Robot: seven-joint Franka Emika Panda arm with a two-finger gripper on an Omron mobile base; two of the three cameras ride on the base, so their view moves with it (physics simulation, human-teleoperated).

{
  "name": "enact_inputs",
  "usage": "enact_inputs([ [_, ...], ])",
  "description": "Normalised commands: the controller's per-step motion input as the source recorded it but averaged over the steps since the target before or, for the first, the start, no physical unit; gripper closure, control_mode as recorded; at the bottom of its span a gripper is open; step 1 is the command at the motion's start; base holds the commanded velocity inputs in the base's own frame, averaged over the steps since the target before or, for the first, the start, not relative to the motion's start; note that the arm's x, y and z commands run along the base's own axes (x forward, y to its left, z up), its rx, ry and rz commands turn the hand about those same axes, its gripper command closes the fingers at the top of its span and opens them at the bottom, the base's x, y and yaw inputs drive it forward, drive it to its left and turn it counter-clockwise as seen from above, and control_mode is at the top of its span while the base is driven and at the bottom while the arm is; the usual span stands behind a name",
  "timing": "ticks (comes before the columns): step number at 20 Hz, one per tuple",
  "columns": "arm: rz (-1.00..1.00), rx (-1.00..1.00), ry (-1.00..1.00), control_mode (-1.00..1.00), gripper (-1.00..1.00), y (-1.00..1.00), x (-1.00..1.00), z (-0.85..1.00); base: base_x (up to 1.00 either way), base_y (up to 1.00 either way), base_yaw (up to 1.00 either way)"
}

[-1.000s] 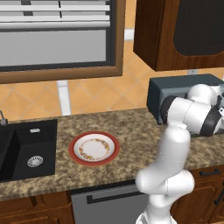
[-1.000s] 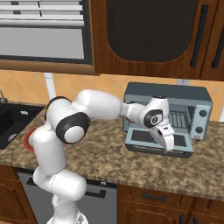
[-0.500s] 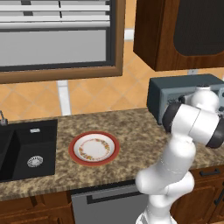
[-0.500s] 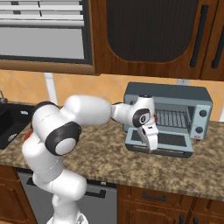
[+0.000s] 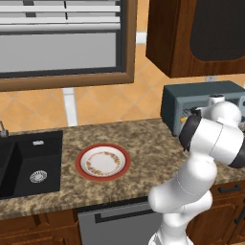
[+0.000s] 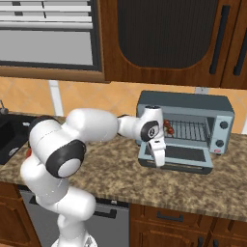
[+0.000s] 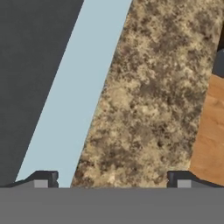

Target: Pick up the kebab skewer and baguette bread, and place them inside the toaster oven. Close the toaster oven door and start by setting the timer.

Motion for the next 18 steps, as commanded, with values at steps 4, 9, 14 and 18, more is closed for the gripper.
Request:
enact_inputs([
  [4,-0.09,0.0,0.0,-1.0,-1.0,0.08,0.21,0.01,0.0,0.0,0.0],
  [9,-0.06,0.02,0.0,-1.0,-1.0,0.04,0.36,0.07,0.0,0.0,0.0],
  [14,-0.04,0.02,0.0,-1.0,-1.0,0.0,0.26,0.03,0.0,0.0,0.0],
  [18,-0.03,0.02,0.0,-1.0,-1.0,0.0,0.14,0.01,0.0,0.0,0.0],
])
